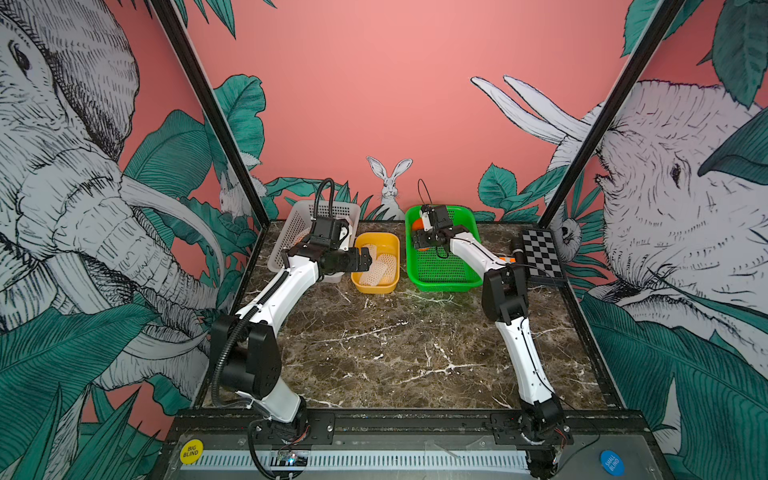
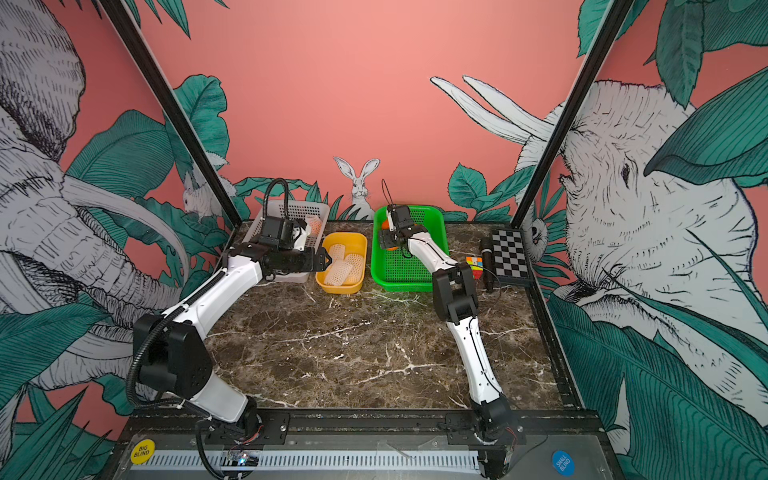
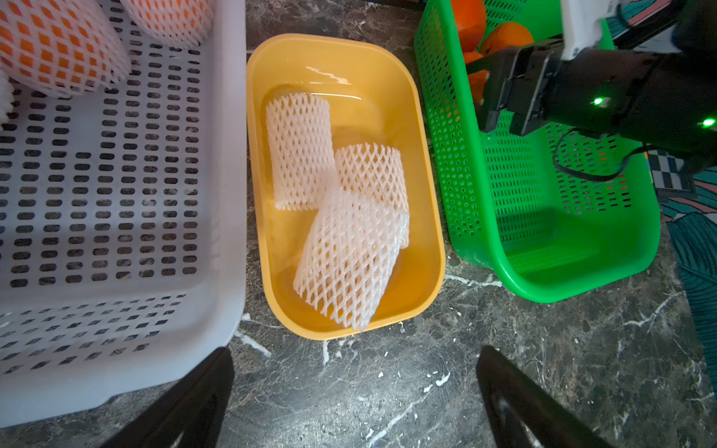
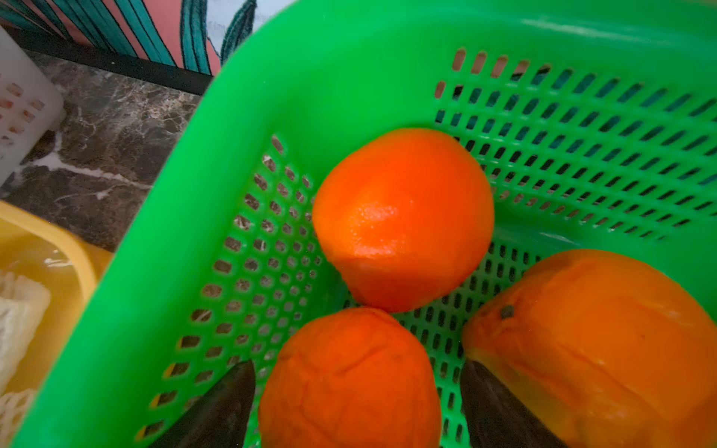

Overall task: Remove foam nets from oranges
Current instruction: Place the orange in the basket.

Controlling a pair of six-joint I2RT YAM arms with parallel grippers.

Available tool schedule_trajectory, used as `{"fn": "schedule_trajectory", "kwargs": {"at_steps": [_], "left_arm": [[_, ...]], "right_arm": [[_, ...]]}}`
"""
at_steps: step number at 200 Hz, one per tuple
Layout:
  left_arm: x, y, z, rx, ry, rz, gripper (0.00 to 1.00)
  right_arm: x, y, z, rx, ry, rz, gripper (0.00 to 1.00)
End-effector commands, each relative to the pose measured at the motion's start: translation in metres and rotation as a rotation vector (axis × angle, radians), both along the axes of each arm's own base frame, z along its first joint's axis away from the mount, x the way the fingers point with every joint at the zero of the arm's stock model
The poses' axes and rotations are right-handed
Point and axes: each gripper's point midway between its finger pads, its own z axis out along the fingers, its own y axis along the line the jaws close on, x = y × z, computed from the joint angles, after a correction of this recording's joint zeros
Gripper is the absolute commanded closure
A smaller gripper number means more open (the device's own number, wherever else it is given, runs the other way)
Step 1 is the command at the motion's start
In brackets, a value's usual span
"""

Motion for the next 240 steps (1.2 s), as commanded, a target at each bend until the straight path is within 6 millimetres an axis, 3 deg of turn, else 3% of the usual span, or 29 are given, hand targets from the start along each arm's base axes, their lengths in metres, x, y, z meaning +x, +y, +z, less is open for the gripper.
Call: {"fn": "schedule_trajectory", "kwargs": {"at_steps": [1,28,54,89,135,167,214,240], "left_arm": [[-0.006,0.005,0.005,-0.002,-0.012,-0.003,0.01],[-0.008,0.007,0.004,-0.003,-0.008,-0.002,0.01],[-0.011,0.010,0.003,-0.001,-0.007,0.006,0.01],[-0.013,0.014,0.003,0.003,-0.010,0.013,0.01],[-0.016,0.020,0.001,0.012,-0.004,0.020,0.01],[-0.016,0.023,0.002,0.013,-0.005,0.030,0.01],[-0.014,0.033,0.006,0.033,-0.011,0.048,0.01],[-0.010,0.044,0.004,0.060,-0.009,0.079,0.01]], "right_arm": [[-0.007,-0.004,0.071,0.049,-0.097,-0.018,0.17],[-0.022,-0.008,0.072,0.058,-0.087,-0.028,0.20],[-0.041,-0.011,0.061,0.071,-0.051,-0.031,0.32],[-0.057,-0.011,0.042,0.076,-0.021,-0.027,0.41],[-0.050,-0.005,0.019,0.081,0.003,-0.022,0.50],[-0.039,0.004,0.013,0.099,0.005,-0.010,0.54],[-0.026,0.012,0.016,0.109,-0.005,-0.001,0.53],[-0.031,0.014,0.033,0.116,-0.018,0.010,0.50]]}}
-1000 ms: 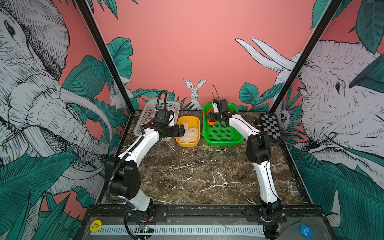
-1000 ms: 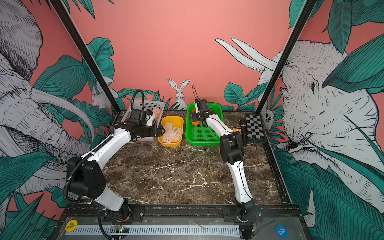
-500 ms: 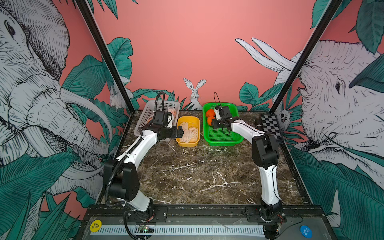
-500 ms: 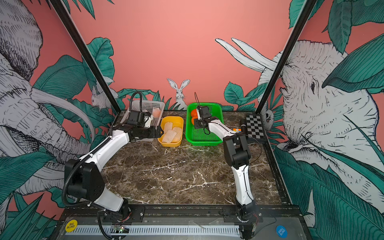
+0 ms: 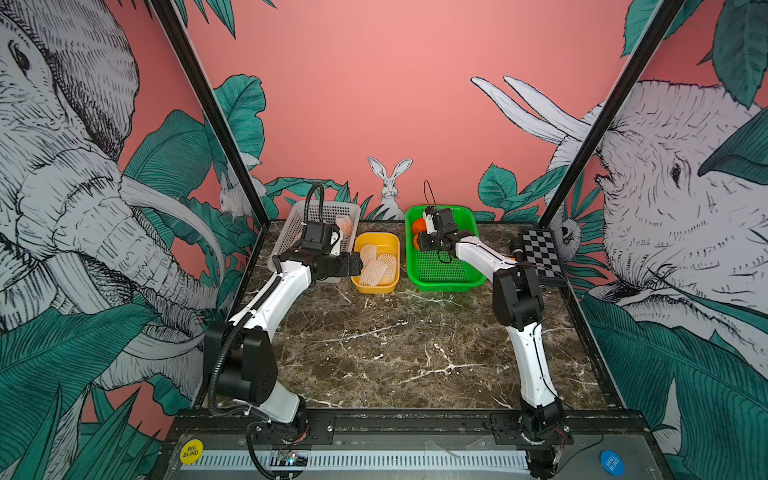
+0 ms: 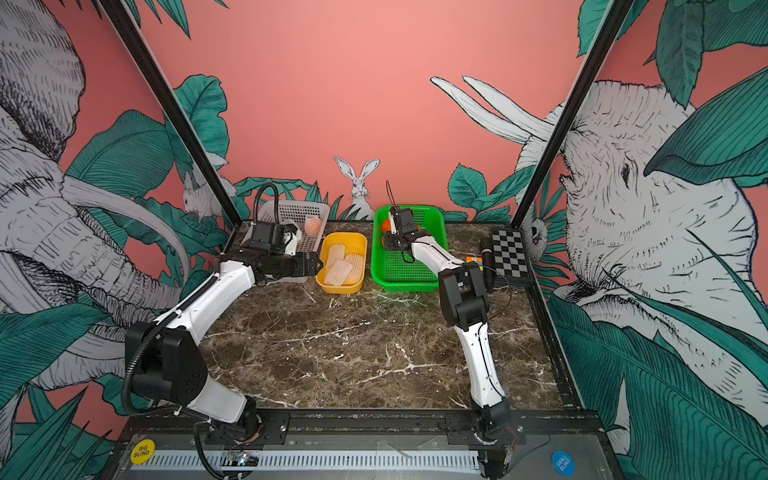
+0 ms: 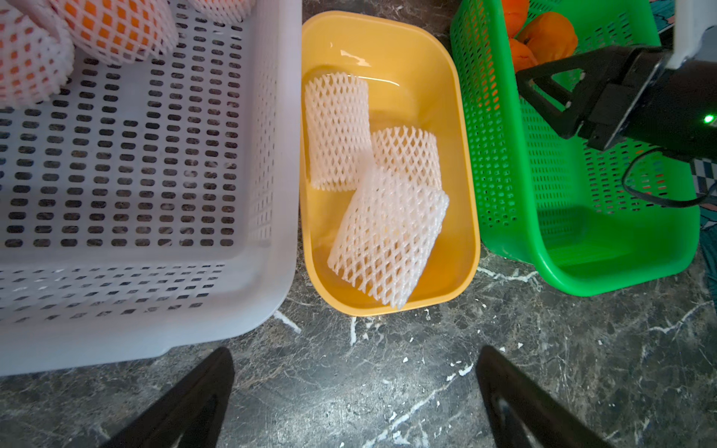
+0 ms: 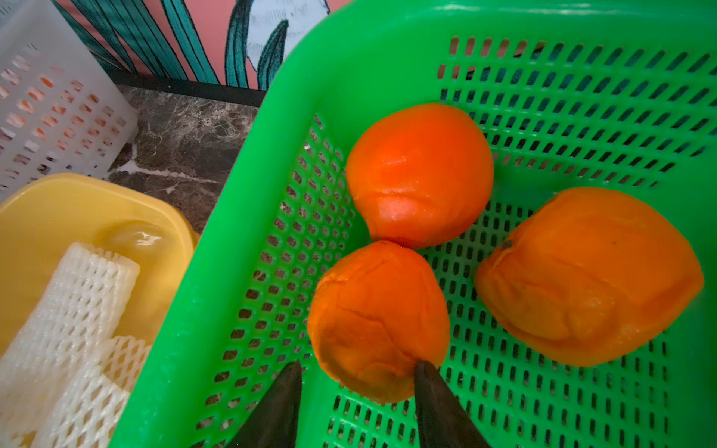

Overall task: Remove foam nets from oranges
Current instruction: Place the orange in the basket, then pick up the orange from the basket.

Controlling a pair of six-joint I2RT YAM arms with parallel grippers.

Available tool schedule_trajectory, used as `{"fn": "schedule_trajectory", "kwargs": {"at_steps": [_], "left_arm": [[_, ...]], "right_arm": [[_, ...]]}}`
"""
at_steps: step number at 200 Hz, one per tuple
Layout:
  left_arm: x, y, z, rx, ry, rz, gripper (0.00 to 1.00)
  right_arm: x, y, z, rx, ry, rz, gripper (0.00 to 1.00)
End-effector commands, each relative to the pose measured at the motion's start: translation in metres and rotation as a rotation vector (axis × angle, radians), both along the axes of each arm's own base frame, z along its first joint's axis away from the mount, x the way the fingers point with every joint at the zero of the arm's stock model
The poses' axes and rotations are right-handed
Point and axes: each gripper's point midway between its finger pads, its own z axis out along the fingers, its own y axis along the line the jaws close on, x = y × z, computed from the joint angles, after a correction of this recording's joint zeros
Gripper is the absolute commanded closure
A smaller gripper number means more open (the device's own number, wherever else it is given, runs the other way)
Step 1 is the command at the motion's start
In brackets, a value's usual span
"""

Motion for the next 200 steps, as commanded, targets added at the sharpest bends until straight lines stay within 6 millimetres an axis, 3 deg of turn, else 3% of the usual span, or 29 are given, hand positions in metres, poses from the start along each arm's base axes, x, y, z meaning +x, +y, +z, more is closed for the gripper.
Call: {"fn": "schedule_trajectory", "kwargs": {"at_steps": [1,49,114,118,125,162,167,200], "left_arm": [[-0.002,0.015,0.013,0.036,-0.027,0.029,0.01],[0.012,0.055,0.014,0.236,-0.021,0.122,0.01],[0.064,0.124,0.007,0.699,0.048,0.162,0.01],[0.068,0.127,0.005,0.725,0.053,0.152,0.01],[0.076,0.130,0.004,0.760,0.043,0.139,0.01],[0.107,0.130,-0.021,0.746,0.049,0.041,0.01],[0.111,0.131,-0.025,0.754,0.056,0.036,0.01],[0.129,0.143,-0.041,0.829,0.075,0.034,0.01]], "right_arm": [[-0.002,0.009,0.025,0.022,-0.035,0.019,0.50],[-0.046,0.013,0.083,0.084,-0.093,0.053,0.37],[-0.155,0.031,0.097,0.208,-0.073,0.131,0.18],[-0.164,0.029,0.086,0.201,-0.052,0.131,0.17],[-0.174,0.029,0.085,0.206,-0.049,0.136,0.16],[-0.199,0.027,0.078,0.220,-0.038,0.157,0.12],[-0.203,0.025,0.092,0.235,-0.067,0.161,0.12],[-0.213,0.018,0.096,0.227,-0.085,0.172,0.08]]}}
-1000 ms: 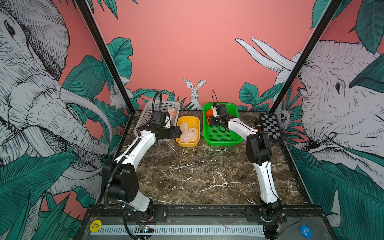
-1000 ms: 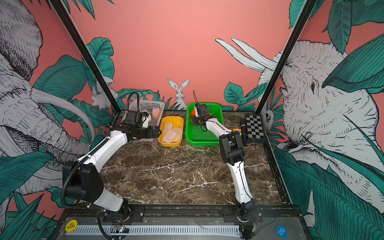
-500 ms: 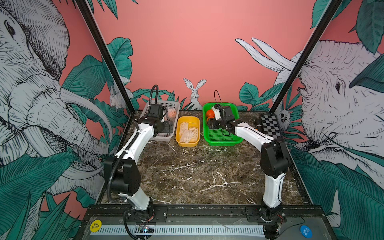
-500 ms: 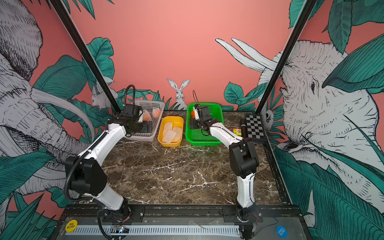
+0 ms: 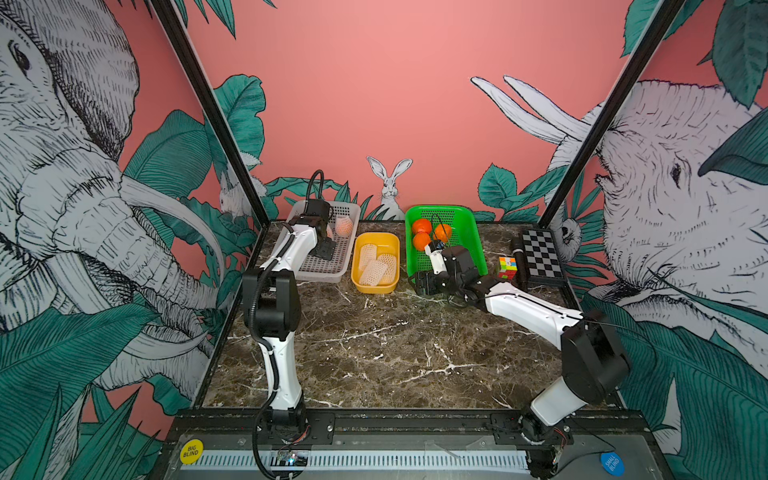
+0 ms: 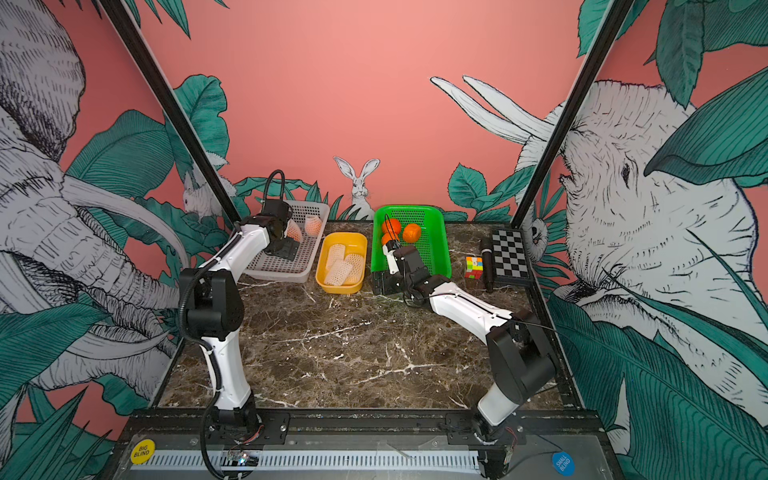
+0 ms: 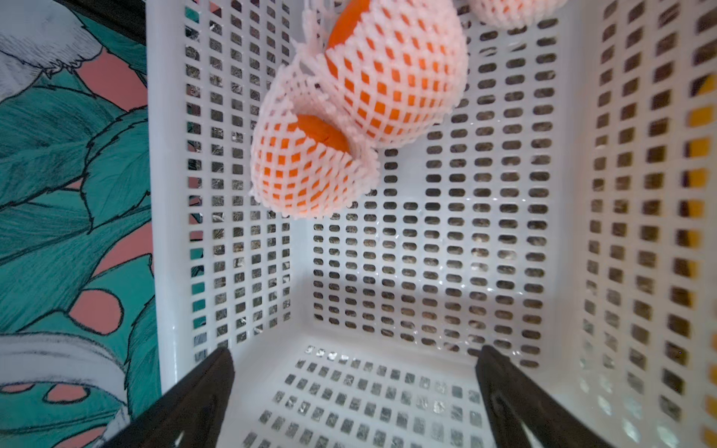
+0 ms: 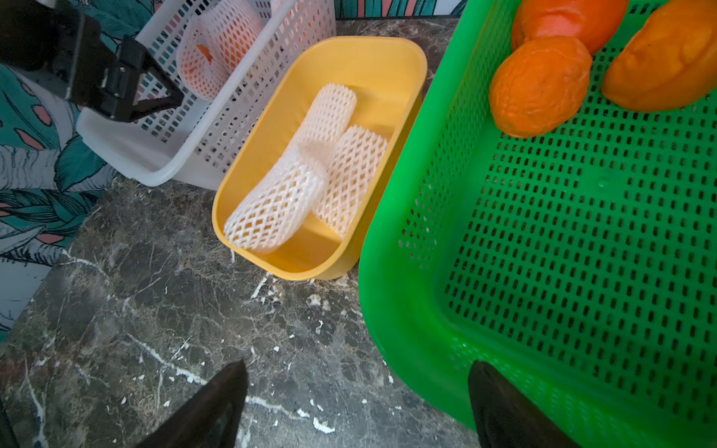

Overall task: Remove foam nets from oranges
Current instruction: Pick up the orange from the basket.

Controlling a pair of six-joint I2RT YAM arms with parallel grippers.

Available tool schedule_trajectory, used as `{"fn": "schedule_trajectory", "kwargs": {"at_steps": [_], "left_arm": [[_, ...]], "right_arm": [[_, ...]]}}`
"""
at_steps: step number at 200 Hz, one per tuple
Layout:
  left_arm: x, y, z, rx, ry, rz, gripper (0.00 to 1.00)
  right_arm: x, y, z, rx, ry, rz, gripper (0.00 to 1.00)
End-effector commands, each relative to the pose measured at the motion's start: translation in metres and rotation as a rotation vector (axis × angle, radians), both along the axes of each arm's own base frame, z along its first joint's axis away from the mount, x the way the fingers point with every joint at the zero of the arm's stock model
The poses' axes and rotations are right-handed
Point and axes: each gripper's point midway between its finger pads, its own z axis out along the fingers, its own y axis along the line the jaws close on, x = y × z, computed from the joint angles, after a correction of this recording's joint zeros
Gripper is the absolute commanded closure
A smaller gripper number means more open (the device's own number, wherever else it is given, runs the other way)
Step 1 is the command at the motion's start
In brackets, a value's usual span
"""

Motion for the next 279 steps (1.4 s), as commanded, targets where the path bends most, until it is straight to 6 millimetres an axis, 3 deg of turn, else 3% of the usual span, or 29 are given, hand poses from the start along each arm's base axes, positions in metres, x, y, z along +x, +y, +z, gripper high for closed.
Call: {"fn": "schedule_trajectory", "kwargs": {"at_steps": [1,40,121,174,231,279], "left_arm": [[0.010,0.013,0.007,0.076,0.001,-0.020,0.01],[0.028,0.031,-0.003,0.104,0.012,0.001,0.00],[0.062,0.029,-0.024,0.123,0.048,-0.042,0.01],[0.064,0.043,-0.041,0.127,0.078,-0.006,0.01],[0.067,0.051,-0.055,0.115,0.083,0.011,0.15],[0.077,0.053,-0.059,0.125,0.068,0.009,0.18]], "right_arm": [[0.001,0.002,0.036,0.064,-0.099,0.003,0.08],[-0.004,-0.002,0.039,0.066,-0.108,0.009,0.04],[-0.005,-0.002,0.047,0.068,-0.122,0.008,0.03],[-0.002,0.000,0.044,0.061,-0.116,0.008,0.03],[0.000,0.001,0.038,0.049,-0.109,0.012,0.03],[0.002,0.003,0.032,0.040,-0.095,0.015,0.03]]}}
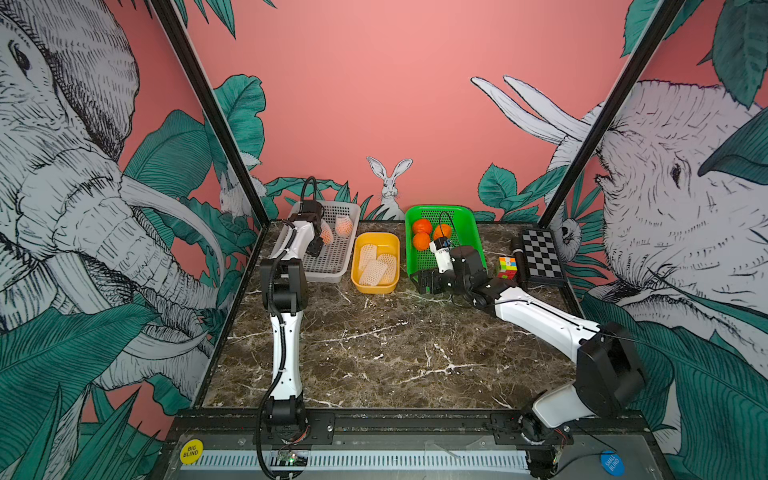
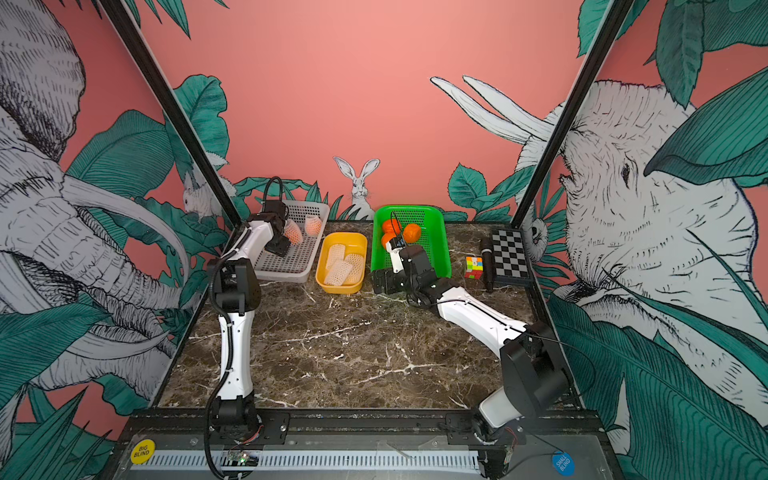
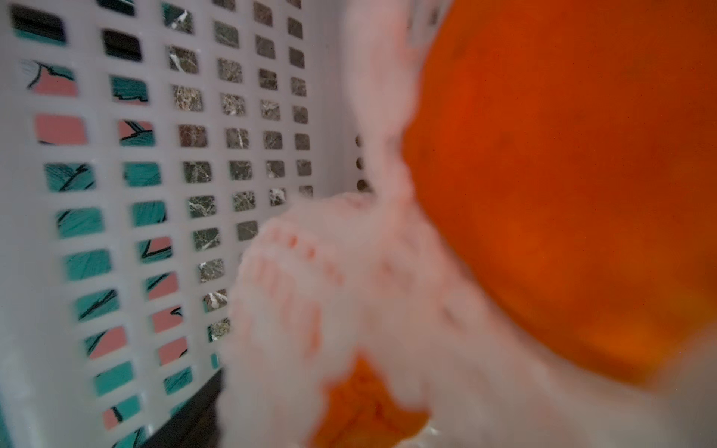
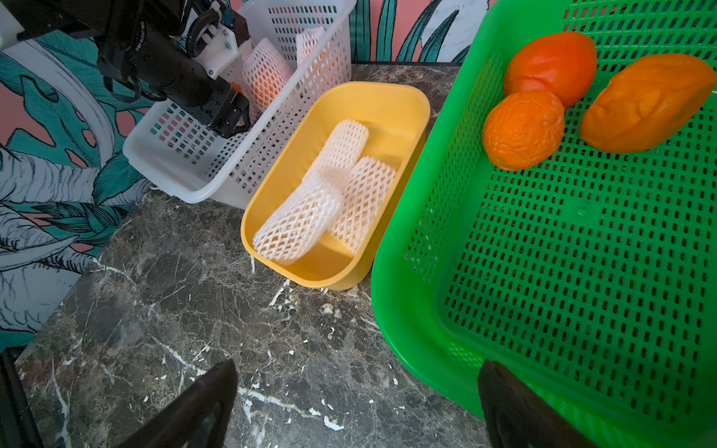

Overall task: Remove foam nets from oranges
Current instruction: Pick up the orange from the basket.

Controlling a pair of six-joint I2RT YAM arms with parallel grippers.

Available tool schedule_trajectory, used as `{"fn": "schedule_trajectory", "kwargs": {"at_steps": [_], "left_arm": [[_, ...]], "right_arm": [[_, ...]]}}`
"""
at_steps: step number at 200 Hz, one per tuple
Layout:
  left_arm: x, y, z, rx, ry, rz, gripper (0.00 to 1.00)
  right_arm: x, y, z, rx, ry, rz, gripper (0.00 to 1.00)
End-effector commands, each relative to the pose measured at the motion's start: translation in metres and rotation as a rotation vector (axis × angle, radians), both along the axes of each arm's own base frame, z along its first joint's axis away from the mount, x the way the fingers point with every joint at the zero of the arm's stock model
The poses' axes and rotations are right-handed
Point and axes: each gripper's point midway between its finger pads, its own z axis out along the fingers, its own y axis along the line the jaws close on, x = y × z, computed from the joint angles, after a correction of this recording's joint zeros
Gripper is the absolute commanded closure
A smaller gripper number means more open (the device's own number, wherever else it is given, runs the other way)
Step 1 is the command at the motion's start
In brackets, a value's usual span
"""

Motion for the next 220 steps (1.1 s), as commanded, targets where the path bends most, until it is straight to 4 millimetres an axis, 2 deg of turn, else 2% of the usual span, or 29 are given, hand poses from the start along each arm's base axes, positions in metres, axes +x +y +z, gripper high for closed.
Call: {"fn": "schedule_trajectory", "kwargs": {"at_steps": [1,42,64,89,121,141,185,220], "left_arm": [[0.007,0.001,0.008,0.009,-0.022,-0.005,0.18],[0.022,0.000,0.018,0.003,-0.091,-0.012,0.05],[0.026,0.000,0.016,0.003,-0.104,-0.012,0.04],[0.028,0.000,0.012,0.005,-0.103,-0.013,0.12],[0.026,0.001,0.009,0.003,-0.098,-0.004,0.31],[0.022,0.001,0.008,0.002,-0.087,0.001,0.38],[0.010,0.009,0.013,-0.006,-0.088,0.033,0.42],[0.000,0.007,0.021,-0.107,-0.109,0.078,0.44]], "right_arm": [[0.006,0.006,0.009,0.008,-0.032,0.006,0.03],[0.007,0.007,0.007,0.006,-0.025,0.009,0.03],[0.007,0.007,0.004,0.003,-0.013,0.009,0.04],[0.006,0.007,0.002,0.009,-0.008,0.007,0.03],[0.006,0.008,-0.002,0.003,0.001,0.007,0.04],[0.007,0.008,-0.001,0.006,0.000,0.007,0.03],[0.009,0.007,0.002,-0.004,-0.015,0.005,0.03],[0.008,0.007,0.001,-0.009,-0.016,0.008,0.03]]}}
